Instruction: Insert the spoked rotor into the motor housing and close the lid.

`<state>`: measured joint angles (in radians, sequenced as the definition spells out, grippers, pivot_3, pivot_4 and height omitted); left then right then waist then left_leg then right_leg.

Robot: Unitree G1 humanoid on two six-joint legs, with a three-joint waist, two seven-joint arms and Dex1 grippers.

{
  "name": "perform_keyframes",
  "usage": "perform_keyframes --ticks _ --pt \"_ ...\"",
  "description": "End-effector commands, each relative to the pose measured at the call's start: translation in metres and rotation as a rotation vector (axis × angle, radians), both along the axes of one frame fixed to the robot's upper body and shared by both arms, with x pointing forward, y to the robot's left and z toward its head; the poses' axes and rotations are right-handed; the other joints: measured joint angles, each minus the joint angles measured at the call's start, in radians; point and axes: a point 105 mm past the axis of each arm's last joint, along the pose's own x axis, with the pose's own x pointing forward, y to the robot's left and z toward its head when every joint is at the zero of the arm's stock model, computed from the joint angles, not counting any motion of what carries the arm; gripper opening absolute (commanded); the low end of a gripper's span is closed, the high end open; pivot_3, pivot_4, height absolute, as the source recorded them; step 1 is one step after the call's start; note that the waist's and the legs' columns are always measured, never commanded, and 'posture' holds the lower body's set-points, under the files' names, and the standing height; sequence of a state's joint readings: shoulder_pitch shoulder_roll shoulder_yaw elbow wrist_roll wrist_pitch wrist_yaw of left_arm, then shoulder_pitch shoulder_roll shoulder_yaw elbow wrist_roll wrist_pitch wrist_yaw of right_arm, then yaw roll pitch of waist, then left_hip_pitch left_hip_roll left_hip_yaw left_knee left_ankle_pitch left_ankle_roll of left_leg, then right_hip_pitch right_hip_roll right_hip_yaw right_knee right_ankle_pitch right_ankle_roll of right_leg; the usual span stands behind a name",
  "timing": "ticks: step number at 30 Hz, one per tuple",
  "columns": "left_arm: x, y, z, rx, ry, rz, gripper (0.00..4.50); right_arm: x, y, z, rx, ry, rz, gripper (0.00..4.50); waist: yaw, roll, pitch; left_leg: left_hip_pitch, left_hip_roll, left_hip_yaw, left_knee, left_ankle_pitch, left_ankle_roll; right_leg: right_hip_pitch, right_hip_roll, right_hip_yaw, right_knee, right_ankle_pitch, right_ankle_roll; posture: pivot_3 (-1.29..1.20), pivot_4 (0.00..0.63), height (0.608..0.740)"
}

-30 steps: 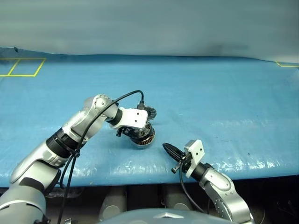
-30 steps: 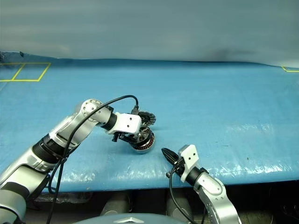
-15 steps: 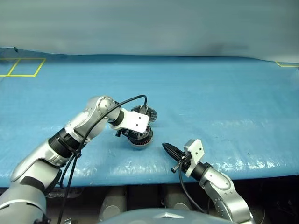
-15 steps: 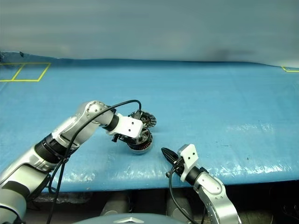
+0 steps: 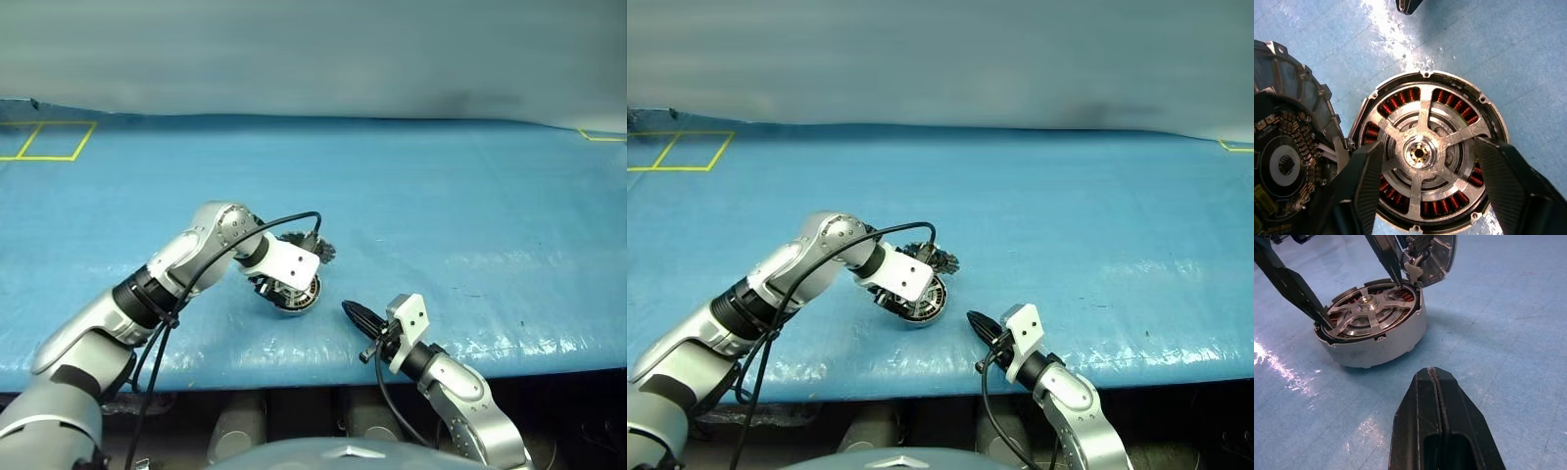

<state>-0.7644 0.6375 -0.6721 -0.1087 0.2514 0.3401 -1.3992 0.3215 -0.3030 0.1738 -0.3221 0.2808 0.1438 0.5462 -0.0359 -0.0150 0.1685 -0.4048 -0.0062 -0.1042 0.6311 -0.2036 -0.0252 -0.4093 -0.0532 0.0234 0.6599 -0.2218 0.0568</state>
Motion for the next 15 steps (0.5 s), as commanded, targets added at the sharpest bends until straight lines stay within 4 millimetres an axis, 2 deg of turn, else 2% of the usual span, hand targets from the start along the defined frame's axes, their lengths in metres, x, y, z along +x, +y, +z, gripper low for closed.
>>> perform_keyframes --ticks 1,10,12,15 --pt "-0.013 -0.009 0.012 -0.080 0.036 -0.040 4.49 0.001 0.002 0.011 0.010 -0.033 0.013 0.00 0.000 0.000 0.000 0.000 0.000 0.000 0.000 0.000 0.000 0.000 0.000 0.000 0.000 0.000 0.000 0.00 0.150 0.740" --pt "-0.039 -0.006 0.038 -0.274 0.177 0.006 4.49 0.005 0.001 0.026 0.011 -0.067 0.035 0.00 -0.002 0.000 0.000 0.000 0.000 0.000 0.000 0.000 0.000 0.000 0.000 0.000 0.000 0.000 0.000 0.00 0.150 0.740" --pt "-0.037 -0.002 0.039 -0.315 0.169 0.068 4.13 0.007 0.002 0.029 0.007 -0.076 0.044 0.00 0.000 0.000 0.000 0.001 0.000 0.000 0.000 0.000 0.000 0.000 0.000 0.000 0.000 0.000 0.000 0.00 0.150 0.740" --pt "-0.042 0.001 0.041 -0.368 0.198 0.113 3.21 0.008 0.004 0.032 0.000 -0.081 0.064 0.00 0.000 0.000 0.000 0.001 0.000 0.000 0.000 0.000 0.000 0.001 0.000 0.000 0.000 0.000 0.000 0.00 0.150 0.740"
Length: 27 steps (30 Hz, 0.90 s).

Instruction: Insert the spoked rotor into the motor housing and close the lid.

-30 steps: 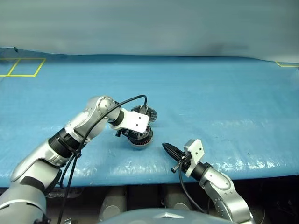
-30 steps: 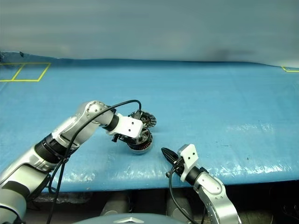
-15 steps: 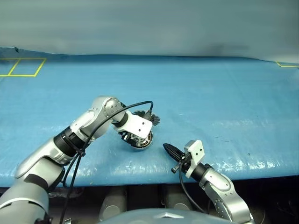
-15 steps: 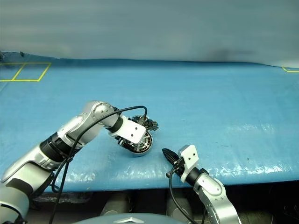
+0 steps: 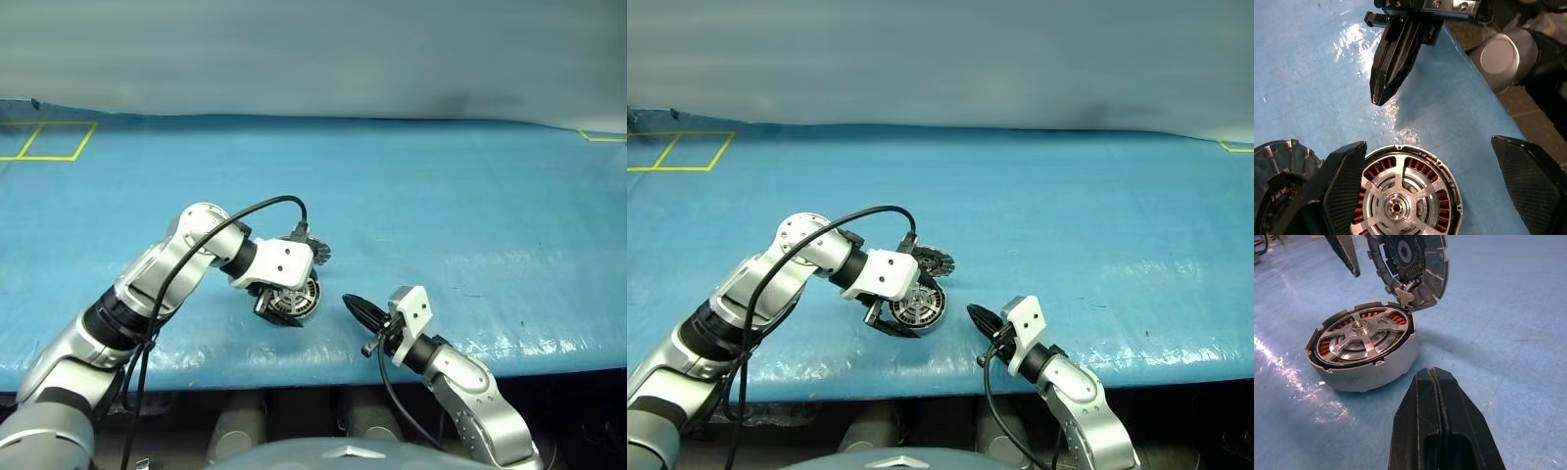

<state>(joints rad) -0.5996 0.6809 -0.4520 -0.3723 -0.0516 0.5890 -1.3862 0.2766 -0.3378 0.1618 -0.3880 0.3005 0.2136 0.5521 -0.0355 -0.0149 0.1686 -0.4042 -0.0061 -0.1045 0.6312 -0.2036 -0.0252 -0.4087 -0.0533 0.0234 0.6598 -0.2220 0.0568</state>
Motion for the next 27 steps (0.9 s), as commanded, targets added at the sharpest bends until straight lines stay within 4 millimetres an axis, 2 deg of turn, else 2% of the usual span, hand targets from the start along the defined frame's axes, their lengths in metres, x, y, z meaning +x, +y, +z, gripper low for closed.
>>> perform_keyframes --ticks 1,4,9,15,20,27 --pt "-0.010 0.000 0.013 -0.081 0.016 0.024 2.87 0.001 0.005 0.017 0.018 -0.048 0.036 0.00 0.000 0.000 0.000 0.000 0.000 0.000 0.000 0.000 0.000 0.000 0.000 0.000 0.000 0.000 0.000 0.00 0.150 0.740" --pt "-0.024 0.009 0.013 -0.144 0.086 0.047 1.85 0.002 0.008 0.025 0.018 -0.066 0.059 0.00 -0.004 0.000 0.000 0.000 0.000 0.000 0.000 0.000 0.000 -0.001 0.000 0.000 0.000 0.000 0.000 0.00 0.150 0.740" --pt "-0.030 0.030 0.006 -0.233 0.118 0.181 0.15 0.003 0.016 0.036 0.019 -0.088 0.102 0.00 0.000 0.000 0.000 0.001 0.001 0.000 -0.001 0.000 0.000 0.000 0.000 0.000 0.000 0.000 -0.001 0.00 0.150 0.740" --pt "-0.035 0.057 -0.006 -0.426 0.063 0.459 0.04 0.003 0.041 0.042 0.000 -0.073 0.196 0.00 0.002 0.000 0.000 0.002 0.001 0.001 -0.002 0.000 0.000 0.000 -0.002 0.000 0.000 0.000 -0.001 0.00 0.150 0.740" --pt "-0.043 0.077 -0.019 -0.465 0.043 0.648 0.04 0.009 0.063 0.040 -0.006 -0.048 0.227 0.00 0.009 0.000 0.000 0.002 0.001 0.001 -0.002 0.000 -0.001 0.000 -0.002 0.000 0.000 0.000 -0.001 0.00 0.150 0.740" --pt "-0.044 0.083 -0.025 -0.548 0.041 0.785 0.04 0.025 0.084 0.043 -0.001 -0.047 0.215 0.00 0.013 -0.001 0.000 0.002 0.000 0.002 -0.001 0.000 -0.001 0.000 -0.003 -0.001 -0.001 -0.001 -0.001 0.00 0.150 0.740"
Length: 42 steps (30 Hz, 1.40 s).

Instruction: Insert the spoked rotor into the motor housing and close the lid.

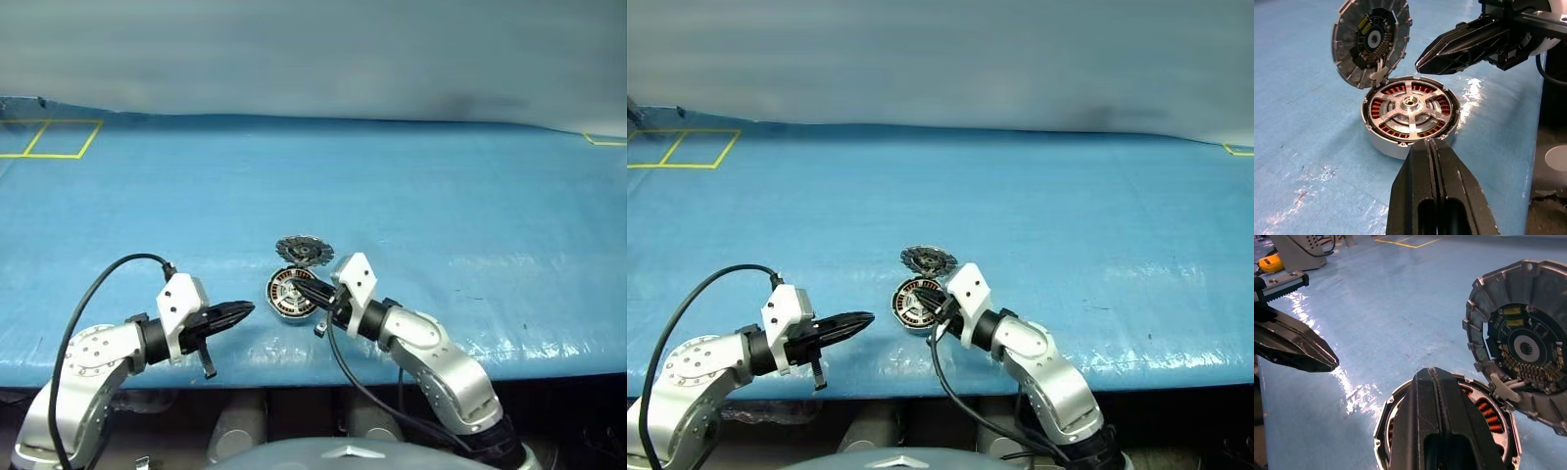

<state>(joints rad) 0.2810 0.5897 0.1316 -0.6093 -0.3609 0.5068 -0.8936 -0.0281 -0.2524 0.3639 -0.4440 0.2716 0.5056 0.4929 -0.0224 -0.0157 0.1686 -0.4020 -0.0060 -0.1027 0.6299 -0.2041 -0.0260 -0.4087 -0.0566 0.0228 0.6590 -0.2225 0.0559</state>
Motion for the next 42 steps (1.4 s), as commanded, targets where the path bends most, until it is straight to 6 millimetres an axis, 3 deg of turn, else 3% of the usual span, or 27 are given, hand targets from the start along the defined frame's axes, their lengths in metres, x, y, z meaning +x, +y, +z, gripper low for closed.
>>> perform_keyframes --ticks 1,11,18,22,26,30,33,36,39,42 --pt "0.000 -0.005 0.013 -0.034 -0.073 0.016 0.04 0.006 0.007 0.006 0.008 -0.021 -0.009 0.00 0.000 0.000 0.000 0.000 0.000 0.000 0.000 0.000 0.000 0.000 0.000 0.000 0.000 0.000 0.000 0.00 0.150 0.740" --pt "0.003 -0.011 0.011 -0.042 -0.067 -0.003 0.04 0.006 0.006 -0.033 -0.131 0.089 -0.011 0.00 -0.005 0.000 0.000 0.000 0.000 0.001 -0.001 0.000 0.000 -0.001 0.000 0.000 0.000 0.000 0.000 0.00 0.150 0.740" --pt "0.006 -0.019 0.010 -0.061 -0.067 -0.026 0.04 0.006 0.006 -0.029 -0.121 0.088 -0.005 0.00 -0.006 0.000 0.000 0.001 0.000 0.001 -0.001 0.000 0.000 0.000 0.000 0.000 0.000 0.000 0.000 0.00 0.150 0.740" --pt "0.006 -0.022 0.011 -0.075 -0.067 -0.034 0.04 0.001 0.001 -0.014 -0.091 0.059 0.029 0.00 -0.006 0.000 0.000 0.000 0.000 0.001 -0.002 0.000 0.000 0.000 0.000 0.000 -0.001 0.000 0.000 0.00 0.150 0.740" --pt "0.005 -0.024 0.011 -0.087 -0.064 -0.037 0.04 -0.002 -0.017 0.001 -0.128 0.007 0.059 0.00 -0.004 0.001 0.001 -0.001 0.000 0.001 -0.002 0.000 0.000 -0.001 0.000 0.000 -0.001 0.000 0.000 0.00 0.150 0.740" --pt "0.003 -0.029 0.008 -0.095 -0.063 -0.051 0.04 0.002 -0.060 0.004 -0.363 -0.036 0.051 0.00 -0.002 0.000 0.001 -0.002 -0.001 0.001 -0.002 0.000 0.000 -0.002 -0.001 0.000 -0.002 0.000 0.000 0.00 0.150 0.740" --pt "0.002 -0.033 0.004 -0.089 -0.063 -0.081 0.04 0.014 -0.092 0.001 -0.577 -0.038 -0.005 0.00 -0.001 0.000 0.002 -0.003 -0.001 0.001 -0.002 0.000 0.000 -0.003 -0.002 -0.001 -0.002 0.000 0.000 0.00 0.150 0.740" --pt "0.000 -0.038 0.001 -0.099 -0.051 -0.109 0.04 0.039 -0.112 0.013 -0.673 -0.095 -0.128 0.00 -0.005 0.000 0.002 -0.004 -0.001 0.002 -0.002 0.000 0.000 -0.004 -0.002 -0.001 -0.002 0.000 0.000 0.00 0.150 0.740" --pt "-0.004 -0.044 -0.001 -0.114 -0.030 -0.146 0.04 0.072 -0.116 0.032 -0.657 -0.185 -0.271 0.00 -0.007 -0.001 0.002 -0.004 0.000 0.001 -0.002 0.000 0.000 -0.005 -0.001 -0.001 -0.002 0.000 0.000 0.00 0.150 0.740" --pt "-0.008 -0.048 -0.007 -0.094 -0.024 -0.170 0.04 0.094 -0.107 0.045 -0.633 -0.267 -0.305 0.00 -0.006 -0.001 0.002 -0.006 -0.001 0.001 -0.002 0.000 0.000 -0.006 -0.001 -0.001 -0.003 0.000 0.000 0.00 0.150 0.740"
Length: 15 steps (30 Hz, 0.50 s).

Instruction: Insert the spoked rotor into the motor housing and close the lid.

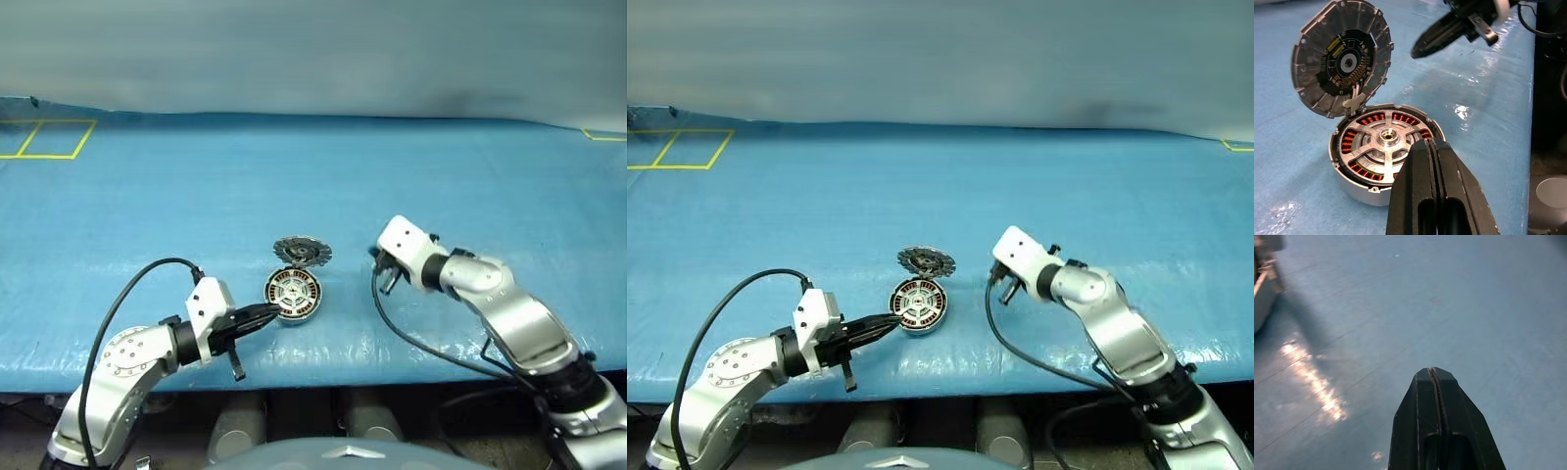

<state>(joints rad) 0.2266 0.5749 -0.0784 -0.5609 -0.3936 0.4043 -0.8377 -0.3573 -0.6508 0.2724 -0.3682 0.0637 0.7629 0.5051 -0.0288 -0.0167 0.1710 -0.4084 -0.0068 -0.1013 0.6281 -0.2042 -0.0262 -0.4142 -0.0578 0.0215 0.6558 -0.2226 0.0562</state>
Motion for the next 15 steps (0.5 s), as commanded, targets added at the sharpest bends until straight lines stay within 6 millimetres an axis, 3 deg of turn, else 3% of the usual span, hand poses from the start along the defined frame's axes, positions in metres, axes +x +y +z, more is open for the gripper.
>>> perform_keyframes --ticks 1,8,15 --pt "-0.005 -0.006 -0.001 0.021 -0.023 -0.038 0.04 0.022 0.009 0.022 0.013 -0.128 0.004 0.00 0.000 0.000 0.000 -0.001 0.000 0.000 0.000 0.000 0.000 0.000 0.000 0.000 -0.001 0.000 0.000 0.00 0.150 0.740" --pt "-0.008 -0.006 -0.009 0.038 -0.051 0.026 0.04 0.036 0.048 0.038 0.078 -0.172 0.162 0.00 -0.002 0.002 0.001 -0.003 0.000 -0.001 -0.002 -0.001 0.001 0.001 0.000 -0.001 -0.008 0.003 0.004 0.00 0.150 0.740" --pt "-0.015 -0.003 -0.011 -0.016 -0.093 0.085 0.04 0.016 0.075 0.034 0.135 -0.079 0.378 0.00 -0.002 0.002 0.001 -0.003 0.000 -0.001 -0.002 -0.001 0.002 0.002 0.000 -0.001 -0.011 0.004 0.005 0.00 0.150 0.740"
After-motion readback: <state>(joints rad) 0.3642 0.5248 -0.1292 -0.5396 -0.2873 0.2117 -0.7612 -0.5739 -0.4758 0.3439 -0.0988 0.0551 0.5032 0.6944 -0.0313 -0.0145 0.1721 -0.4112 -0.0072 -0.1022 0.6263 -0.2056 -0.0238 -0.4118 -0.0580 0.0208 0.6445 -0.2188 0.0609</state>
